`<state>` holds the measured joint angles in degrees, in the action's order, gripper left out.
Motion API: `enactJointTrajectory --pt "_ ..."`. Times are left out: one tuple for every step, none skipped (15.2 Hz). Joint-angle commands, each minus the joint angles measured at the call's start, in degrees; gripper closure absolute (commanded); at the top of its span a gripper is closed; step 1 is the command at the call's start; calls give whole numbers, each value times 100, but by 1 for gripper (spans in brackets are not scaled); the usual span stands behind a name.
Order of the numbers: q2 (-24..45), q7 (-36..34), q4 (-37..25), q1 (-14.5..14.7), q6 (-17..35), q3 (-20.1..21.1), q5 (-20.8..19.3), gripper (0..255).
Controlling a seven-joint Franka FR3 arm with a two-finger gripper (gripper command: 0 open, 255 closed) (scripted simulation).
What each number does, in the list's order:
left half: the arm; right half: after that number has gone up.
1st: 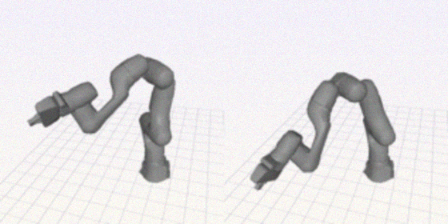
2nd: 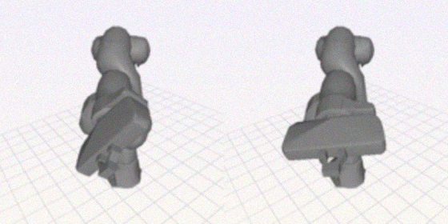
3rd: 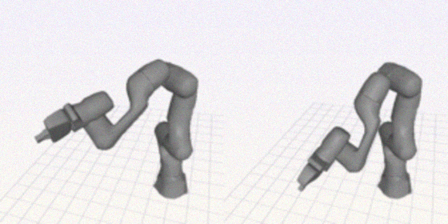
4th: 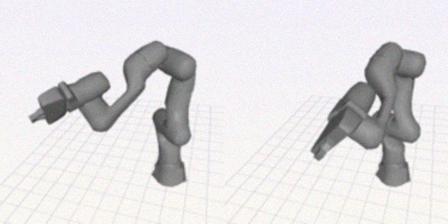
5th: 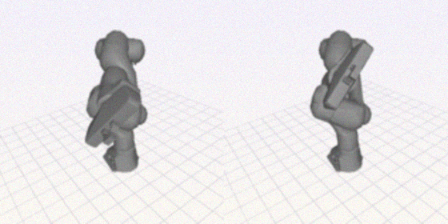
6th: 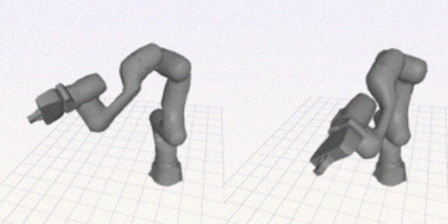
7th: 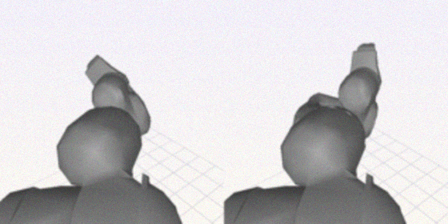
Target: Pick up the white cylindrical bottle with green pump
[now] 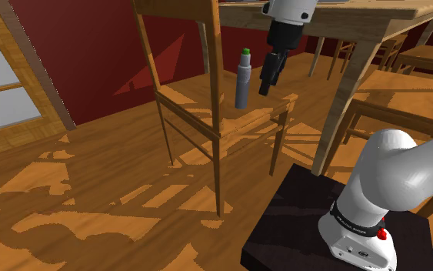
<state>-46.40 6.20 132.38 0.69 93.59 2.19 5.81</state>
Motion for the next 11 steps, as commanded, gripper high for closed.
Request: enactJointTrajectory --pt "0 0 0 0 0 0 0 0" --pt "277 12 -319 -34 -150 -34 -56 0" --pt "555 24 -644 -65 -306 -65 -110 0" --pt "833 34 -978 -95 -469 -94 -161 0" --pt "1113 44 -1321 -121 -639 -122 -211 0" --pt "1396 54 -1673 -148 -815 -148 -259 0" --pt "1682 64 -2037 -171 -999 -174 -305 0" --pt "1972 75 -2412 -194 -1190 -198 -350 0" --pt "2268 86 -2803 -217 -1390 -220 -393 0" --pt "2570 98 -3210 -238 -1600 -242 -435 0" --pt "2882 112 -3636 -258 -1819 -264 -477 0"
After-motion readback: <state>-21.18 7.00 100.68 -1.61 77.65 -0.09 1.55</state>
